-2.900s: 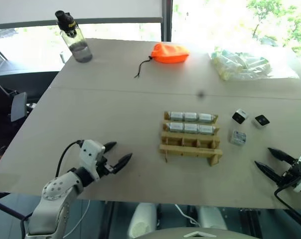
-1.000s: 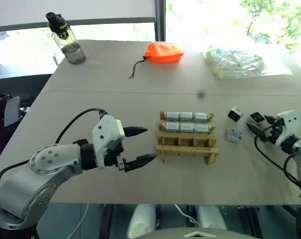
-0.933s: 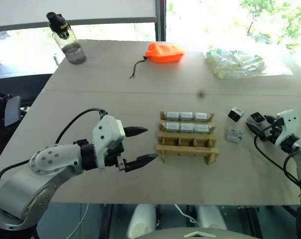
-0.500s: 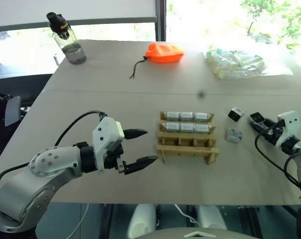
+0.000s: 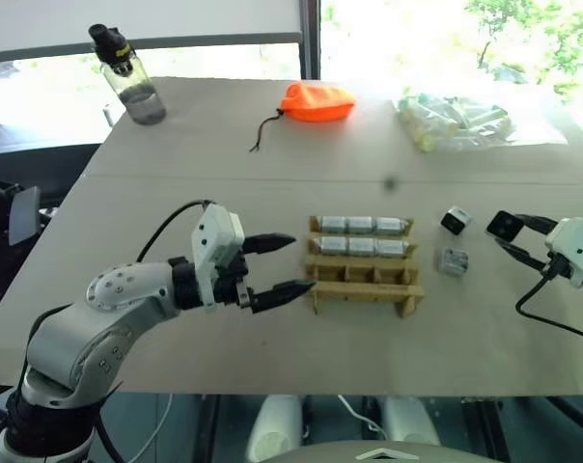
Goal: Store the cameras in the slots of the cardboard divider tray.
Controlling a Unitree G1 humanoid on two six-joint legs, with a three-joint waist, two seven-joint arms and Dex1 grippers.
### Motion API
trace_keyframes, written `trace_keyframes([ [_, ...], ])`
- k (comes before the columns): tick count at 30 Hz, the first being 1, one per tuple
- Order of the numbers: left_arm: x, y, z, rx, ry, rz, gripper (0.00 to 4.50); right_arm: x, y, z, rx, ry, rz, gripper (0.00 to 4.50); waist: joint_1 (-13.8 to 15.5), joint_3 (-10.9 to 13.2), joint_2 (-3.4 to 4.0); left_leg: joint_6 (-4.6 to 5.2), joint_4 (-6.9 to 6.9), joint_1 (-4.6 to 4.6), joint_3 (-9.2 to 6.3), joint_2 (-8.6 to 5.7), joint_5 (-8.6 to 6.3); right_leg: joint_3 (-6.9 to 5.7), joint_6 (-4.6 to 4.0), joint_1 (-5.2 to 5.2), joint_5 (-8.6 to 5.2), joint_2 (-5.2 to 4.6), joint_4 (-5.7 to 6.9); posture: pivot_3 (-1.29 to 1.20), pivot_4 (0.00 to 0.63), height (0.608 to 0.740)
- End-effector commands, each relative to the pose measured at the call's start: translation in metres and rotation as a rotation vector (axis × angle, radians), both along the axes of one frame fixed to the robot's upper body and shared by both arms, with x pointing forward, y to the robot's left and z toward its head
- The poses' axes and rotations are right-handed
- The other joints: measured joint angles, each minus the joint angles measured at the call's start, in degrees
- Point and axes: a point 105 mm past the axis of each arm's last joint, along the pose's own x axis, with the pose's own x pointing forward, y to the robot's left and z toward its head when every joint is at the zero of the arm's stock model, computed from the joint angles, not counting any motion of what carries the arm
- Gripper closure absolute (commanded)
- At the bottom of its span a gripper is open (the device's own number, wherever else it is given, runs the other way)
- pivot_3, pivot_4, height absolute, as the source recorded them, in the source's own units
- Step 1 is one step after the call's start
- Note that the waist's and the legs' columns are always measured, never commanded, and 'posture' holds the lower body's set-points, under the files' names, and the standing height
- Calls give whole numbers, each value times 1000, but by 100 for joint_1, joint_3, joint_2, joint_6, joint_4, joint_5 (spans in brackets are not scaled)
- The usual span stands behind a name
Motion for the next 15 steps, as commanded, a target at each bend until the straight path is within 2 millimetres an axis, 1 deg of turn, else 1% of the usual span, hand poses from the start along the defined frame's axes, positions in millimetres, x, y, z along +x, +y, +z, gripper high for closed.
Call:
trace_keyframes([
  [1,18,-11,5,-23,24,5,284,-6,43,47,-203,-269,207,2668,-14,13,-6,0,14,2,3,0,0,1,11,-1,-6,0,16,0,150,726],
  [3,26,-19,3,-2,30,-7,284,-9,66,51,-247,-331,293,2668,-17,17,-21,-3,19,9,5,0,2,8,12,0,-8,0,30,0,150,726],
  [5,31,-29,2,1,35,-50,284,-13,93,45,-310,-367,406,2668,0,20,-28,-4,21,9,0,1,2,11,10,0,-7,-1,34,0,150,726],
  [7,34,-40,3,-10,40,-94,284,-15,113,37,-392,-415,492,2668,4,23,-32,-4,22,5,-2,1,2,8,-1,-1,0,-1,34,0,150,726],
  [11,31,-58,4,-27,49,-180,284,-20,135,25,-448,-457,613,2668,21,30,-37,-4,27,-10,-1,-4,2,6,-8,-10,4,-7,31,0,150,726],
  [15,33,-64,-1,-1,61,-213,284,-21,153,21,-488,-505,721,2668,11,34,-42,-5,27,-13,-1,-5,3,0,-7,-10,4,-11,24,0,150,726],
])
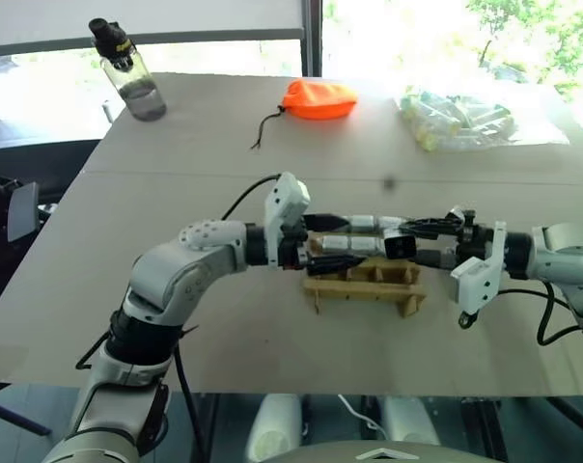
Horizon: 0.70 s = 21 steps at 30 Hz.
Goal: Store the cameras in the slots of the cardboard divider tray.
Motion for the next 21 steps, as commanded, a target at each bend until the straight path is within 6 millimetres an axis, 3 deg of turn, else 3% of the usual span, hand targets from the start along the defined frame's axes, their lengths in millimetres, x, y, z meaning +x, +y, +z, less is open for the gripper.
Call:
trace_keyframes([
  [1,0,-5,6,21,-46,-46,284,-3,18,8,-19,-82,114,2668,-5,1,-2,-1,3,1,-1,1,1,-1,0,0,0,1,4,0,150,726],
  [8,-5,-9,-4,92,-34,-95,284,2,40,4,-55,-115,219,2668,-8,2,-3,-9,4,13,1,4,6,6,-2,1,-1,5,21,0,150,726],
  [16,-3,-6,-7,110,-30,-95,284,5,52,3,-52,-125,254,2668,-9,4,-5,-9,5,7,-1,3,6,4,-2,0,-1,2,16,0,150,726],
  [19,-5,-5,-10,117,-25,-101,1145,5,55,4,-41,-123,260,2668,-7,4,-5,-9,5,9,-3,3,6,4,-2,0,-1,2,21,0,150,726],
  [21,-5,-5,-12,121,-25,-102,2193,5,56,4,-36,-122,258,2668,-7,4,-5,-9,5,8,-4,3,6,3,-3,0,-1,3,22,0,150,726],
])
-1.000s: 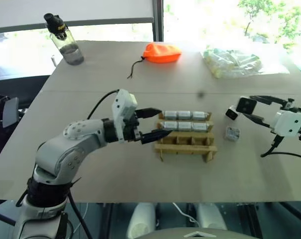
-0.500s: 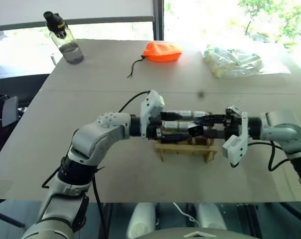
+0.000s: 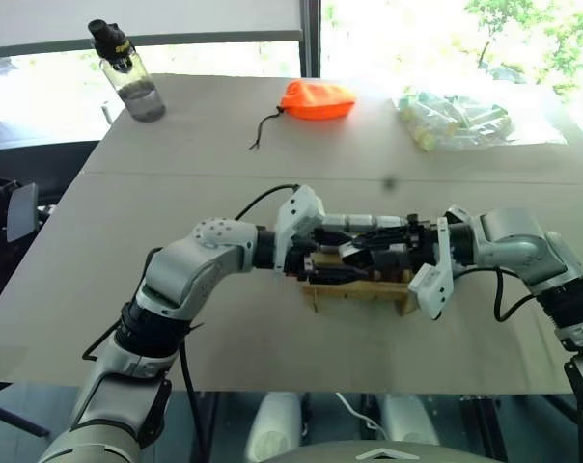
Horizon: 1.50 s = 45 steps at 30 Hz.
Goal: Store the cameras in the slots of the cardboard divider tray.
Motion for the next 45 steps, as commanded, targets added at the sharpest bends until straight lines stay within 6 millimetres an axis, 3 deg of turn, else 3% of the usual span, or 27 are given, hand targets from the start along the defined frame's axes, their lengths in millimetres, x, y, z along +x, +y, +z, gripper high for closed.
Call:
trace_keyframes([
  [1,-2,0,3,-1,-25,-18,2629,0,5,13,36,-36,18,2668,-1,0,0,0,0,0,1,0,0,1,0,0,0,0,0,0,150,726],
  [2,-2,0,3,-1,-26,-17,3337,0,5,13,38,-31,15,2668,-1,0,0,0,0,0,1,0,0,1,0,0,0,-1,0,0,150,726],
  [4,0,0,4,3,-41,-8,3754,0,5,13,53,-11,2,2668,2,0,-1,0,0,-1,1,0,0,1,0,0,0,-1,0,0,150,726],
  [10,6,2,14,-32,-83,1,3737,-5,0,11,81,96,-64,2668,8,1,-1,0,0,-2,0,0,0,0,0,0,0,-2,-1,0,150,726],
  [12,8,4,16,-28,-103,-4,3738,-4,-7,9,91,164,-112,1615,2,1,-2,0,1,-2,0,0,0,0,0,0,0,-2,0,0,150,726],
  [16,12,14,20,15,-145,-39,3738,2,-42,18,226,494,-327,56,20,3,-4,1,4,-6,-6,-1,0,-8,-1,1,1,-3,0,0,150,726],
  [24,16,28,28,90,-232,-120,3738,-26,-83,30,543,1039,-435,56,23,7,-11,4,-2,-11,-22,0,-2,-22,-3,1,0,0,-5,0,150,726],
  [29,16,29,27,110,-254,-152,3738,-43,-96,22,646,1188,-404,56,23,8,-13,12,2,-14,-13,-5,-7,-34,0,1,1,-3,-8,0,150,726],
  [31,23,27,27,133,-296,-122,3738,-56,-114,0,728,1353,-430,56,43,5,-19,16,4,-11,-10,-5,-9,-31,1,1,1,-2,-7,0,150,726],
  [33,22,23,27,155,-345,-134,3738,-71,-134,-29,733,1397,-476,56,111,1,-27,16,3,-16,-33,-5,-9,-34,0,9,0,0,-14,0,150,726],
  [36,19,24,21,196,-377,-157,3738,-82,-146,-42,731,1377,-456,56,141,4,-22,19,1,-20,-27,-7,-11,-40,0,7,1,2,-21,0,150,726],
  [40,18,27,15,218,-387,-158,3738,-91,-150,-50,668,1375,-432,56,50,7,-21,26,3,1,4,-5,-14,-15,6,7,-2,2,-12,0,150,726],
  [45,14,27,3,250,-390,-162,3738,-89,-145,-40,689,1313,-340,56,22,7,-21,24,3,3,-6,1,-13,-10,2,6,-1,7,-1,0,150,726],
])
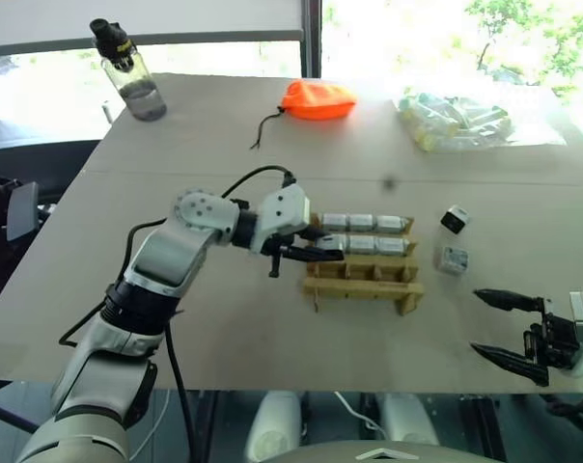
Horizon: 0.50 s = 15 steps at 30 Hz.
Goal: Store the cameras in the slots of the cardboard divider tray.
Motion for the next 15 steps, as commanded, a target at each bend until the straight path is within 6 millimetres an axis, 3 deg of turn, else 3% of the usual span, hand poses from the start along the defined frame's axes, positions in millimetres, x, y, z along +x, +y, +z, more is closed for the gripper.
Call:
trace_keyframes([
  [1,-8,-4,0,19,-46,-31,3738,5,1,21,29,-132,24,56,-16,0,0,-1,-1,0,0,0,0,1,0,-2,0,0,1,0,150,726],
  [15,-12,-9,-6,26,-24,-53,3738,24,21,40,27,-232,69,56,29,0,0,-1,1,-4,4,-4,1,-4,-1,-4,1,-4,2,0,150,726],
])
